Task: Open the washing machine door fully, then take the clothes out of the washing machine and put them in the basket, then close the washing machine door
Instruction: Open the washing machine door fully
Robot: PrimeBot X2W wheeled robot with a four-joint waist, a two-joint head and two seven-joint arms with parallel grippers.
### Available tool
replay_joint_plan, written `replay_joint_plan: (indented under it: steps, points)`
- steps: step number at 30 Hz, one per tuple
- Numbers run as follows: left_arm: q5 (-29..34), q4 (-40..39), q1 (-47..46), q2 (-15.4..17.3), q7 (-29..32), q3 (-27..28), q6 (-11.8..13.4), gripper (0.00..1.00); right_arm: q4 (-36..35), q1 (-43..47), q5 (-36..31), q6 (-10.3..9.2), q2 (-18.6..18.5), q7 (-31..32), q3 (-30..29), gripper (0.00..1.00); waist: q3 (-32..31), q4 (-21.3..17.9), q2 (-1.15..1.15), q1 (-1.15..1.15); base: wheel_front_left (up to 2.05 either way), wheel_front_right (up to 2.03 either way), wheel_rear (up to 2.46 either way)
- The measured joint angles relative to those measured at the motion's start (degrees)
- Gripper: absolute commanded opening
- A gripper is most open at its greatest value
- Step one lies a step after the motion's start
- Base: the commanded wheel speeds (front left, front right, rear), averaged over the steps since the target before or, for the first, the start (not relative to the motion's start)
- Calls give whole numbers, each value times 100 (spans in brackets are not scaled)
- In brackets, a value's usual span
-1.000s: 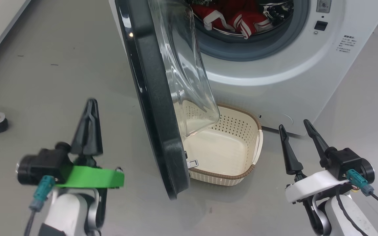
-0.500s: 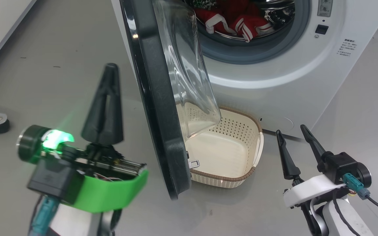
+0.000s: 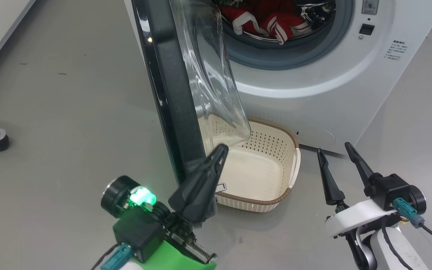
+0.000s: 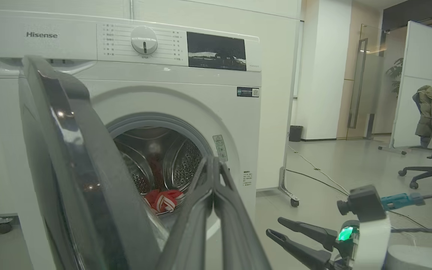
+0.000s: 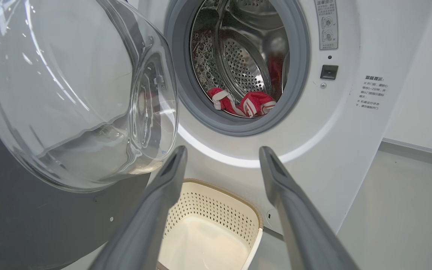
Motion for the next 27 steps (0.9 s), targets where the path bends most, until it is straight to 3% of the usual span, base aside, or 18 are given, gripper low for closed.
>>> replay_joint_plan:
  steps: [10, 27]
  points:
    - [-355, 301, 388, 166, 767, -412, -44, 0, 9, -1, -48, 9, 42, 0, -35, 100, 46, -10, 0, 0, 0, 0, 0]
    - [-508, 759, 562, 185, 1111, -129, 107, 0, 36, -2, -108, 103, 91, 0, -124, 100, 104, -34, 0, 0, 0, 0, 0]
